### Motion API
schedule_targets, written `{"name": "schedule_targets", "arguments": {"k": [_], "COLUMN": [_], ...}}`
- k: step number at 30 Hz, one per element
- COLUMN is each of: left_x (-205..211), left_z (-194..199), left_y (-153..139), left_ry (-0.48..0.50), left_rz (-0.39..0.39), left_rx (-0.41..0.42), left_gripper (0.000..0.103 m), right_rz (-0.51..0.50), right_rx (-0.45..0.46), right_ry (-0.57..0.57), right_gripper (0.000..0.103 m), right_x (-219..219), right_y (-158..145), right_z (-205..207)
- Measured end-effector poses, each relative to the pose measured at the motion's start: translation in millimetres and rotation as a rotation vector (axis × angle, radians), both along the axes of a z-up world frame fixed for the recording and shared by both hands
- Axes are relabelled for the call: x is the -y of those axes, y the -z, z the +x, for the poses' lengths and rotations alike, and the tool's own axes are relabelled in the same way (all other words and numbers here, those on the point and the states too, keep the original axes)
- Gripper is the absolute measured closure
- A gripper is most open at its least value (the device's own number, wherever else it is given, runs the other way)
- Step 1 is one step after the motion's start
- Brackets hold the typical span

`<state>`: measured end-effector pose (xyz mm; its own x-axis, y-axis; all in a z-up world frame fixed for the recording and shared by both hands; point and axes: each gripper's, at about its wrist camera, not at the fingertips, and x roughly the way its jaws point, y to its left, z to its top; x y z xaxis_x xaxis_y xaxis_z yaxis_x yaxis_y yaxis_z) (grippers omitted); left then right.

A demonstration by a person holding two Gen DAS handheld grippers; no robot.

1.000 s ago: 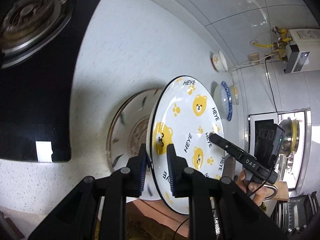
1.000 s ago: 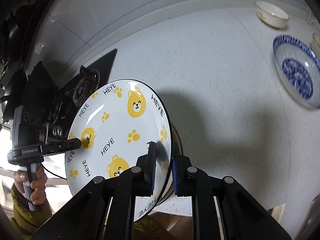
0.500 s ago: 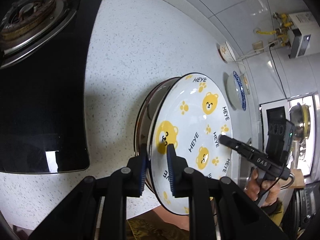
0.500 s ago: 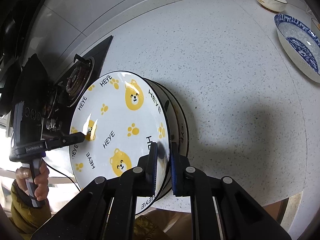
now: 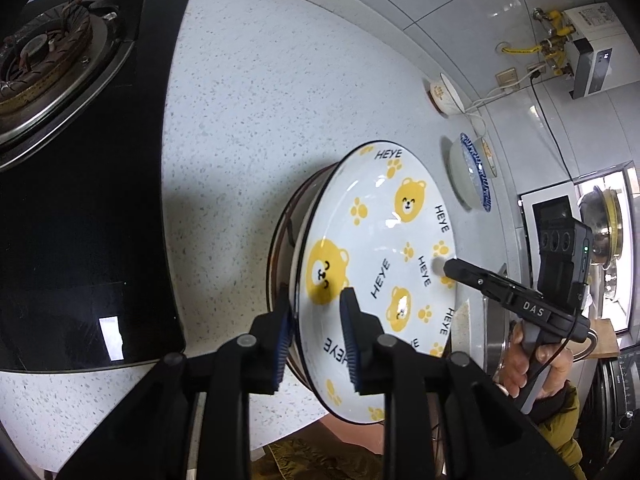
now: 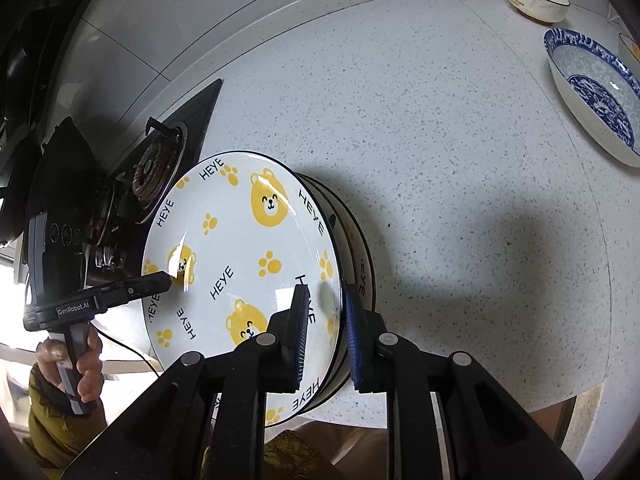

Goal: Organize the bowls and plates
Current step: 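Open both grippers and move them to the blue-and-white bowl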

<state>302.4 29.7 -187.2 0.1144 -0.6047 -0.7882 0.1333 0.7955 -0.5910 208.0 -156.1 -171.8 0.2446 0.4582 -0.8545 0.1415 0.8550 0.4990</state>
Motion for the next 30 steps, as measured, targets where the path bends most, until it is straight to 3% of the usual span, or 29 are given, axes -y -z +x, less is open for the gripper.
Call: {"name": "schedule_targets", "arguments": {"k": [2, 4, 11, 22, 30], "left_x": [-2.2, -4.1, -8.0, -41.7, -35.1], "left_z": [0.6, 2.0, -0.6, 1.5, -17.7], "left_y": [-5.4, -10.0, -21.7, -38.9, -91.3], "left_ry": [-0.008, -0.007, 0.011, -0.141, -0.236], "left_rz": [0.005, 0.022, 0.151, 0.055, -0.01], "left_rx": [0.024, 0.042, 0.147, 0.207, 0.388], "left_gripper": [0.074, 0.063, 0.062, 0.062, 0.062], "right_rz": [-0.02, -0.019, -0.004, -0.067, -0.136], "right_rx": [0.009, 0.015, 0.054, 0.202, 0.269], "right_ry": [0.017, 0.027, 0.045, 0.19, 0.328], "right_gripper": [0.074, 0.074, 0.074, 0.065, 0.051], "right_x": [3.7, 6.8, 11.5, 69.9, 140.8], "right_y": [-3.8, -6.4, -20.9, -89.5, -130.5], "right_z": [1.4, 2.7, 1.3, -39.6, -85.0]}}
